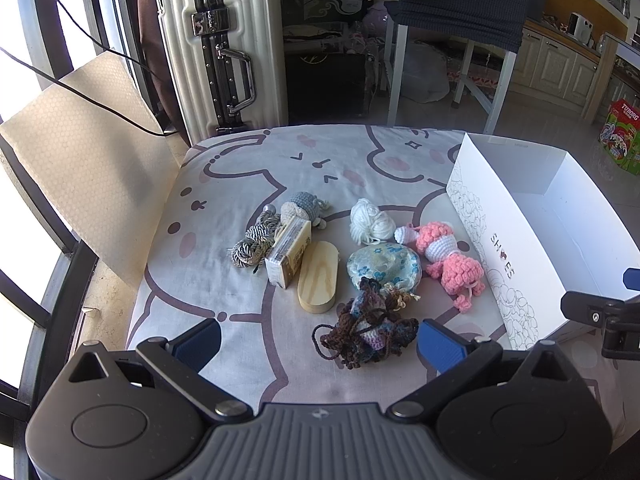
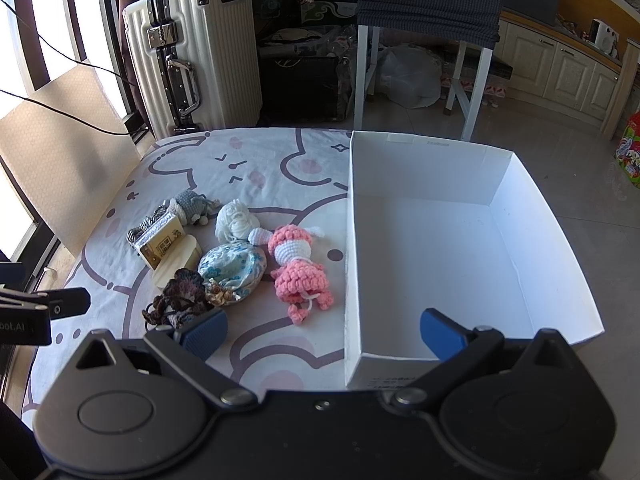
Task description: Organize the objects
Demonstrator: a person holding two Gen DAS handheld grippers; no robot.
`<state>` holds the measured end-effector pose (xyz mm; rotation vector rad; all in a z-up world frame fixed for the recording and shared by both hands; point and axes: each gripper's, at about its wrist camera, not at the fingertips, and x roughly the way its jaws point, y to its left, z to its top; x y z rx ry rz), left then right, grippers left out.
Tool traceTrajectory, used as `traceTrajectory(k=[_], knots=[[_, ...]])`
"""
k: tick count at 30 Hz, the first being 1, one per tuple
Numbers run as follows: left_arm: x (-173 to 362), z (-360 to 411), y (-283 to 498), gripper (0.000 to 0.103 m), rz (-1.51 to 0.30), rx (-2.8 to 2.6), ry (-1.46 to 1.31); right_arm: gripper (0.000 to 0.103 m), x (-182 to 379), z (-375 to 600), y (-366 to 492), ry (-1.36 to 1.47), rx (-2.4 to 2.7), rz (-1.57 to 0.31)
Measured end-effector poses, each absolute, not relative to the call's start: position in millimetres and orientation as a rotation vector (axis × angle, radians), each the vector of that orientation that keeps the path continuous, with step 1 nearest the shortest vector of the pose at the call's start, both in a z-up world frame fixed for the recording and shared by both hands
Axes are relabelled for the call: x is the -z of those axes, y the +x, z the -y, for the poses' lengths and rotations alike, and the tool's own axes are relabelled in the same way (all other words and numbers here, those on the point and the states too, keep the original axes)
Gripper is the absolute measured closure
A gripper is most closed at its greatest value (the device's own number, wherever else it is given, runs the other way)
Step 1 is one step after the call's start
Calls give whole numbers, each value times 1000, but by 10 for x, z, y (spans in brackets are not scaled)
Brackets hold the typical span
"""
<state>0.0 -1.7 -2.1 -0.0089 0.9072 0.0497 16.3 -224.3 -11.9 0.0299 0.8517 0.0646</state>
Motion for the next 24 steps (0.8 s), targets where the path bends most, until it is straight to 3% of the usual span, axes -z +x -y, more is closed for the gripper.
traceTrajectory(k=[24], knots=[[21, 15, 0, 0, -907, -52, -11, 0, 124, 2252, 163, 30, -58, -855]])
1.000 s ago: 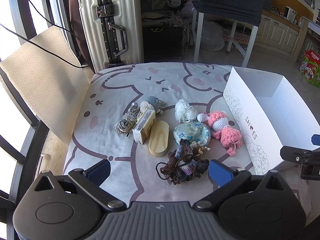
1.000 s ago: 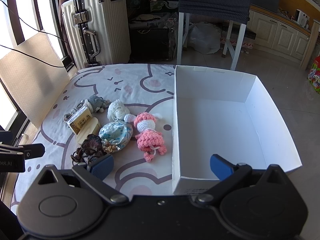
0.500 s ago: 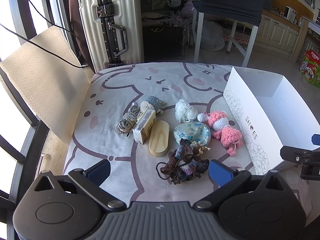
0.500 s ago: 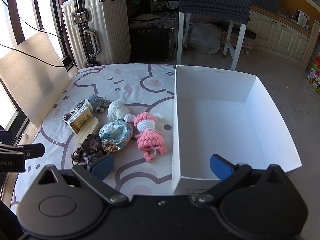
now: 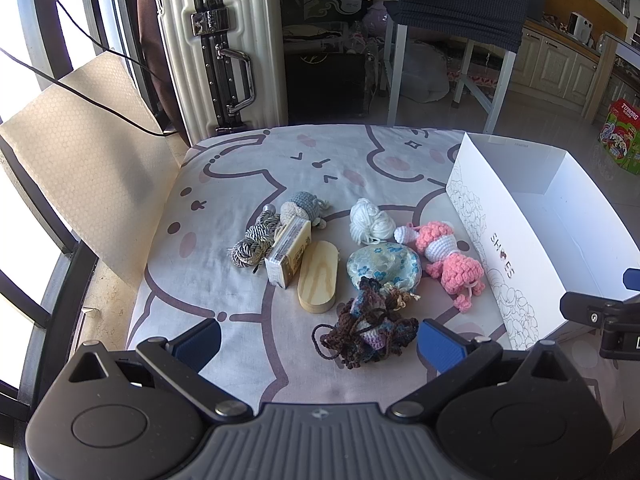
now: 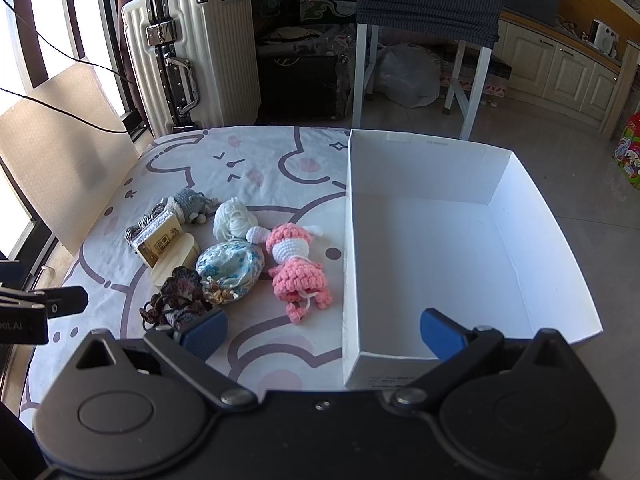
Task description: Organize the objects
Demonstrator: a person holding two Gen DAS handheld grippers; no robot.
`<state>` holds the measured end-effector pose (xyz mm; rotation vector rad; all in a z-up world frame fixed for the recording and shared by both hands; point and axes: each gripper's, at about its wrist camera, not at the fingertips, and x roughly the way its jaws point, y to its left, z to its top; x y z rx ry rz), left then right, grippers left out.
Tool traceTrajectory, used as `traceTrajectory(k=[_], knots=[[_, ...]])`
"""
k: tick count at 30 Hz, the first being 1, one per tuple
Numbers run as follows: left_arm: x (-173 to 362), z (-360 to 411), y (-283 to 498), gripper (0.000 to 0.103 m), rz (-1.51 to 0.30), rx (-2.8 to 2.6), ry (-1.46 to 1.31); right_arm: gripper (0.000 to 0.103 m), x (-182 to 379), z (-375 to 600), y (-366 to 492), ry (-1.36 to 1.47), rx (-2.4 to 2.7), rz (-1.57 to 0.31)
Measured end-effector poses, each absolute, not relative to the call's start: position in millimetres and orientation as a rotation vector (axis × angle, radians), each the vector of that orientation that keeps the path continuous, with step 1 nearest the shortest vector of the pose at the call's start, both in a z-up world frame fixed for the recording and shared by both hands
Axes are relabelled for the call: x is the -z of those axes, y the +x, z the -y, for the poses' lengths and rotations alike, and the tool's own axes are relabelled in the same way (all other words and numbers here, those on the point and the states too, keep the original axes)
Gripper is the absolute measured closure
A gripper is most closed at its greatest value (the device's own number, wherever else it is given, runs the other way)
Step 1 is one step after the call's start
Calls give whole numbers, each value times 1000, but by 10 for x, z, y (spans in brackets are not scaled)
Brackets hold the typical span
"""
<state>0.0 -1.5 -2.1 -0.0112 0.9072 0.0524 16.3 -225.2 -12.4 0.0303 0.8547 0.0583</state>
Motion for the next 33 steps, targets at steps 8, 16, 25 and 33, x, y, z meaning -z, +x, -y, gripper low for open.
traceTrajectory(k=[8, 16, 25, 33], knots=[[20, 16, 1, 0, -907, -53, -12, 0, 114, 2239, 168, 30, -57, -855], [20, 15, 1, 0, -907, -58, -16, 0, 128, 2250, 172, 30, -55, -855], [20, 15, 0, 0, -907, -59, -16, 0, 131, 2258, 163, 28, -55, -856], [33, 21, -3, 0, -912, -58, -29, 0, 120, 2285, 117, 27, -51, -855]])
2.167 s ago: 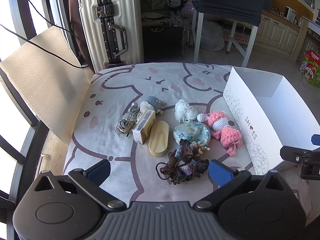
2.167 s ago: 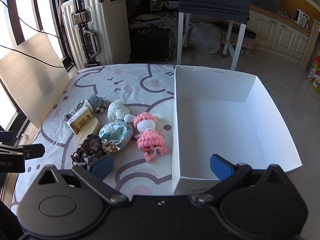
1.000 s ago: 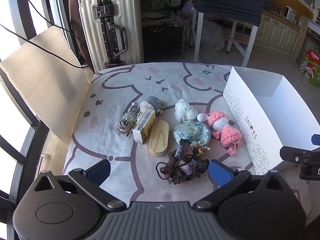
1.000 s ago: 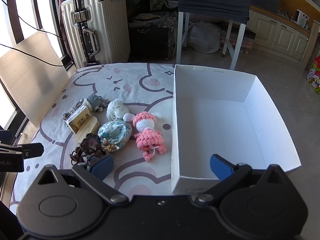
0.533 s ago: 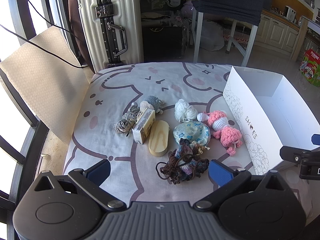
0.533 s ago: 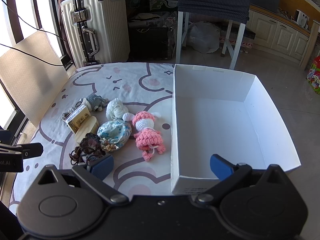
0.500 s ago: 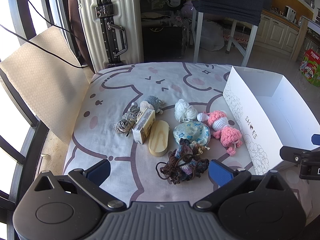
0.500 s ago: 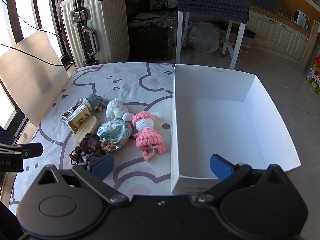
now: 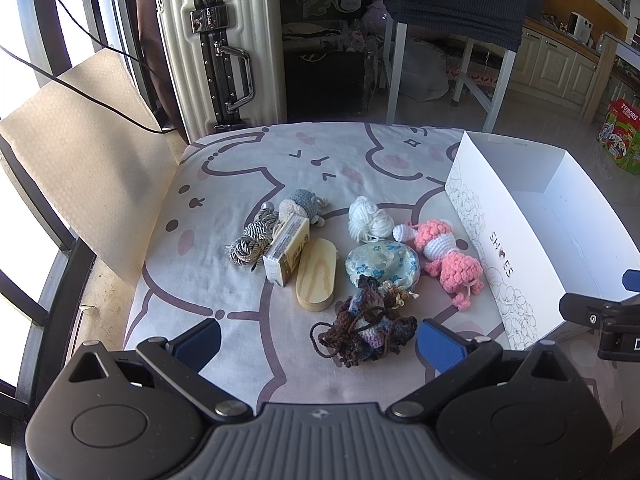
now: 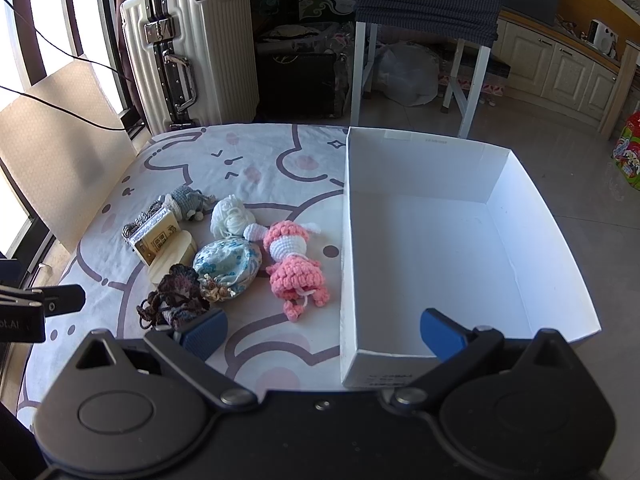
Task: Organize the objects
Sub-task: 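Grasp the brown crocheted knit with the left gripper while the right gripper grasps the pink bunny doll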
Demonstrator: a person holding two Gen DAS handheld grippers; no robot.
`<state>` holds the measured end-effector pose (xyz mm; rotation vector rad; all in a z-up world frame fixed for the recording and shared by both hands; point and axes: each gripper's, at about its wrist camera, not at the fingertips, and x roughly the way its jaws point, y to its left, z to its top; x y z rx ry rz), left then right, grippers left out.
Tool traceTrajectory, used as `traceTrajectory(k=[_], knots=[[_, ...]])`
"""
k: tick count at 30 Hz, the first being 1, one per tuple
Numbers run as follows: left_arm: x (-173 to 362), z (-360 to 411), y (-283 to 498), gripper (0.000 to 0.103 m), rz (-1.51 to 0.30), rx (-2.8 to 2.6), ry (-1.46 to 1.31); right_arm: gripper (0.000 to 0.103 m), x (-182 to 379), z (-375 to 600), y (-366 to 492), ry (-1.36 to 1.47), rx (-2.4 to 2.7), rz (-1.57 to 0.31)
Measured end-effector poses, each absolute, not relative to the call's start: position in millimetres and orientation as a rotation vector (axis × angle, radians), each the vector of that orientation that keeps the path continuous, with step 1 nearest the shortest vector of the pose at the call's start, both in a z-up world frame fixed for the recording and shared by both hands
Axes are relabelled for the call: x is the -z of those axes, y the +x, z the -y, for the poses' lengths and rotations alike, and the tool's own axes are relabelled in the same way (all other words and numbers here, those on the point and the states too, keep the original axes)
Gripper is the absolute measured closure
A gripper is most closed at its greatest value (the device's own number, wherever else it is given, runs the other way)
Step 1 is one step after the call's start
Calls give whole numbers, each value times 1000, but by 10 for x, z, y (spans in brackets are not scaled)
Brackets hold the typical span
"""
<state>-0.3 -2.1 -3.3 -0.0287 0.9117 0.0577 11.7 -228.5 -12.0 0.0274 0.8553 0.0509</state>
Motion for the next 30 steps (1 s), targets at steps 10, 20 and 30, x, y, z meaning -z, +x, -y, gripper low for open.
traceTrajectory(k=[10, 20, 30], knots=[[13, 23, 9, 0, -888, -55, -27, 0, 59, 2262, 201, 29, -36, -827], [-187, -23, 157, 0, -805, -66, -37, 0, -314, 2161, 580, -53, -101, -754], [-81, -73, 453, 0, -771, -135, -116, 0, -287, 1971, 1305, -206, -203, -703]])
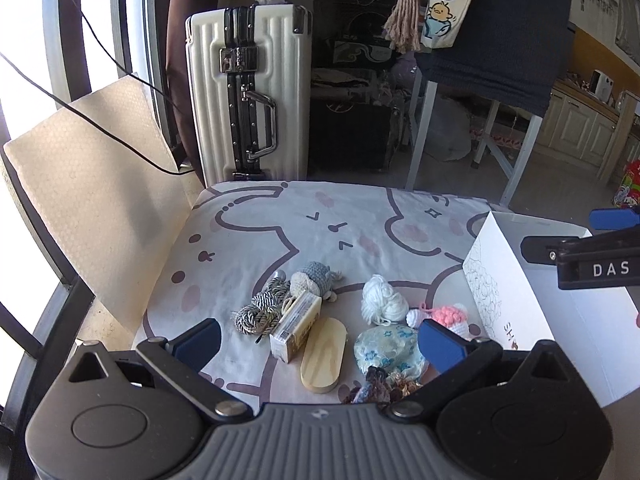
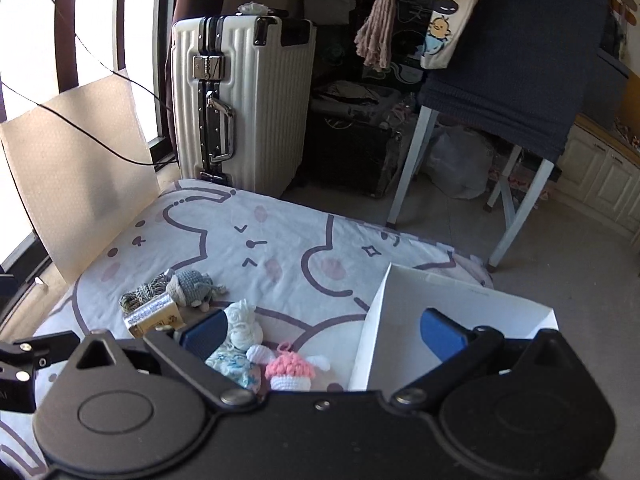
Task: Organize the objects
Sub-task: 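Grasp the brown crocheted knit with the left gripper while the right gripper grasps the pink bunny doll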
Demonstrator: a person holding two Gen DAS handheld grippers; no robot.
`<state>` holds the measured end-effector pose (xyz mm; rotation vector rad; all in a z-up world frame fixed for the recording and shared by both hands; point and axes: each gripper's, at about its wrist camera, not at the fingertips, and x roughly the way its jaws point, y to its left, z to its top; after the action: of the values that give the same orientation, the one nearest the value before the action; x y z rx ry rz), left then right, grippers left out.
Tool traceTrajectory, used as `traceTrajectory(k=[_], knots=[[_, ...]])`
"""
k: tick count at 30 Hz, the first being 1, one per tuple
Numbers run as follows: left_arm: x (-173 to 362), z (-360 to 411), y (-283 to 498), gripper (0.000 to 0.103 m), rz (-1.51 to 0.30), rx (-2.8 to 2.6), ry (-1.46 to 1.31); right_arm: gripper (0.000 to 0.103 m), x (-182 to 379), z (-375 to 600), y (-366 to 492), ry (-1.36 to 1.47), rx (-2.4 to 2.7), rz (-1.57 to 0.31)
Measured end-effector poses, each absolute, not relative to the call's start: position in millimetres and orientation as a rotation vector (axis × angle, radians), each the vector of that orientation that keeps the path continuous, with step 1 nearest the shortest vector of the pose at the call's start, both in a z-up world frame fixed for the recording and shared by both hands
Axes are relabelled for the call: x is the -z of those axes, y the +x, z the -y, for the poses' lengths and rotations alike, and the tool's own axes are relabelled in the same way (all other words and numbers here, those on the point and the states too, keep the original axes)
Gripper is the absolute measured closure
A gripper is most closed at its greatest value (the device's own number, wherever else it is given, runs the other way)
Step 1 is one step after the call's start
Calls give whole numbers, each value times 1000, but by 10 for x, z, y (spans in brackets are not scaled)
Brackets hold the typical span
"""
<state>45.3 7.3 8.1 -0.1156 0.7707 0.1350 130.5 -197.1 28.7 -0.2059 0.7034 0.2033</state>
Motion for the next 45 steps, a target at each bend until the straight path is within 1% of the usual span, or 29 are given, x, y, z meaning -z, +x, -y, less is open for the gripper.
traceTrajectory(k=[5, 9, 11, 12, 14, 16, 17, 19, 23, 24, 25, 30, 33, 34, 36, 42, 44, 45], knots=[[138, -74, 616, 0, -813, -131, -163, 0, -31, 1865, 1595, -316, -232, -767], [331, -8, 703, 0, -860, -121, -146, 0, 236, 1802, 1864, -298, -256, -905], [423, 16, 736, 1, -889, -107, -146, 12, 347, 1778, 1951, -290, -264, -951], [468, 21, 751, 1, -903, -106, -149, 21, 408, 1764, 2002, -293, -271, -978], [557, 19, 778, 2, -931, -113, -158, 26, 510, 1725, 2062, -311, -280, -1009], [661, -4, 824, 4, -964, -128, -174, 37, 601, 1684, 2102, -322, -307, -1039], [709, -21, 839, 7, -977, -135, -186, 41, 642, 1669, 2122, -313, -321, -1059], [789, -52, 875, 10, -1000, -135, -221, 52, 727, 1655, 2159, -272, -348, -1111], [913, -58, 941, 17, -1046, -106, -282, 58, 934, 1601, 2189, -248, -358, -1213], [944, -44, 959, 18, -1058, -99, -295, 62, 991, 1585, 2195, -256, -348, -1238], [968, -31, 973, 18, -1069, -93, -304, 63, 1035, 1574, 2198, -266, -337, -1256], [1119, 36, 1043, 18, -1140, -75, -331, 63, 1272, 1554, 2202, -305, -280, -1336], [1221, 58, 1067, 20, -1179, -71, -336, 59, 1324, 1529, 2195, -326, -276, -1333], [1250, 61, 1075, 23, -1188, -69, -339, 59, 1331, 1523, 2200, -329, -272, -1329], [1287, 57, 1088, 26, -1194, -75, -342, 59, 1331, 1516, 2210, -328, -274, -1319], [1345, 25, 1095, 28, -1203, -87, -375, 59, 1338, 1557, 2259, -306, -272, -1290], [1362, 35, 1099, 28, -1211, -86, -370, 57, 1354, 1535, 2246, -326, -283, -1283], [1369, 40, 1098, 28, -1214, -86, -367, 55, 1365, 1523, 2238, -338, -289, -1280]])
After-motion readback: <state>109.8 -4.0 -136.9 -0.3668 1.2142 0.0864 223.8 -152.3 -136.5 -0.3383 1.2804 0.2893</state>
